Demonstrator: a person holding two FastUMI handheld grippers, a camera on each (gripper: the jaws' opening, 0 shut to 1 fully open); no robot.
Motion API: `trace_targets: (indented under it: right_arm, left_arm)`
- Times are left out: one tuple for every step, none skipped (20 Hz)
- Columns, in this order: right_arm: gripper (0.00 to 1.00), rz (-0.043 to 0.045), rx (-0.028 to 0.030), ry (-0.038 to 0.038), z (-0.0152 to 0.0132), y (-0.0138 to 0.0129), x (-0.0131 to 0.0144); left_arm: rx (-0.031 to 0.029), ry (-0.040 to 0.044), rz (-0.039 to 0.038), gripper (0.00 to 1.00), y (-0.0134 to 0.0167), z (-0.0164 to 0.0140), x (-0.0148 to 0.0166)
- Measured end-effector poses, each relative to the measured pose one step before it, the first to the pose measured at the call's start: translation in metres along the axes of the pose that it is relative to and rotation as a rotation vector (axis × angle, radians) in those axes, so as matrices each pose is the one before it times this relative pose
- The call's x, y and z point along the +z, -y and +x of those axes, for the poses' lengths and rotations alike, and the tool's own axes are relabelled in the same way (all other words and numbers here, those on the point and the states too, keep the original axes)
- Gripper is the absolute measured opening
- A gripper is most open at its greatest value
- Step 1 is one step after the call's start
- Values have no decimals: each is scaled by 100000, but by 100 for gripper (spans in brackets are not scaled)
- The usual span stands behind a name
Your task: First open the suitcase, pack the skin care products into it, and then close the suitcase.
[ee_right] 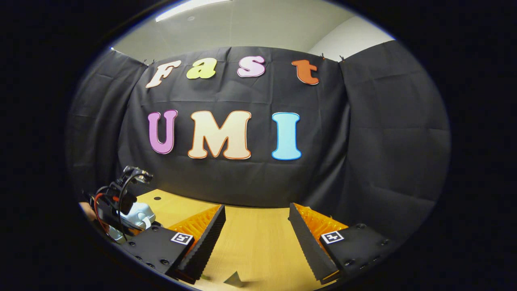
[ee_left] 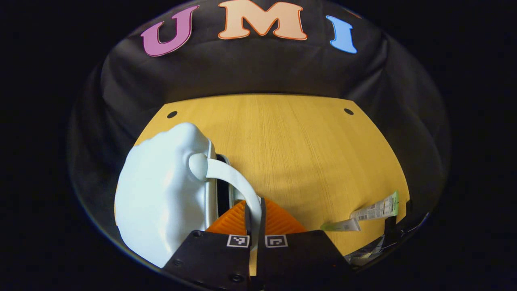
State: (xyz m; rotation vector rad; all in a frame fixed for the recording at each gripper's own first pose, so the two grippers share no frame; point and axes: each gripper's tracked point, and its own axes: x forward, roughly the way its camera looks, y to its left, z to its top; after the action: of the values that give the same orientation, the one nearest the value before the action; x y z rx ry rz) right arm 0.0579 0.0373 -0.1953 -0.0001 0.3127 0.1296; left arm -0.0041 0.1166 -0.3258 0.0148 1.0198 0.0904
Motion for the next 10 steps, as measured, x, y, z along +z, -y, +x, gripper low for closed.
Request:
trace_targets:
  right_arm:
    - [99,667,1209,421,63,-522,249]
    - [99,651,1256,433,245,-575,75]
    - [99,642,1237,90,92,-680,122]
    - [99,732,1430,820,-11,-964,415]
    - [99,334,658,735,212,-936,367]
    - [99,368,365,818,131,-1026,149]
    - [99,416,517,1369,308,-1275,366]
    - [99,176,892,990,269,-1585,202]
    - [99,176,1288,265,389,-1586,-33]
    - [99,88,1871,-218,417,-1773,-282]
  left_arm:
    - [398,2463,-784,0,-431,-298,584]
    - [359,4766,31,0,-516,-420,1071]
    - [524,3224,713,0,-625,-122,1013]
    - [1041,1951,94,0,-938,-309,764]
    - [601,2690,23,0,-643,-242,719]
    - [199,1454,-134,0,-824,-353,654]
    - [343,2314,-142,0,-783,-758,673]
    - [661,1566,786,0,-993,-300,580]
    - [1027,1580,1086,0,-1065,47,401]
    - [1443,1770,448,0,-1278,-94,381]
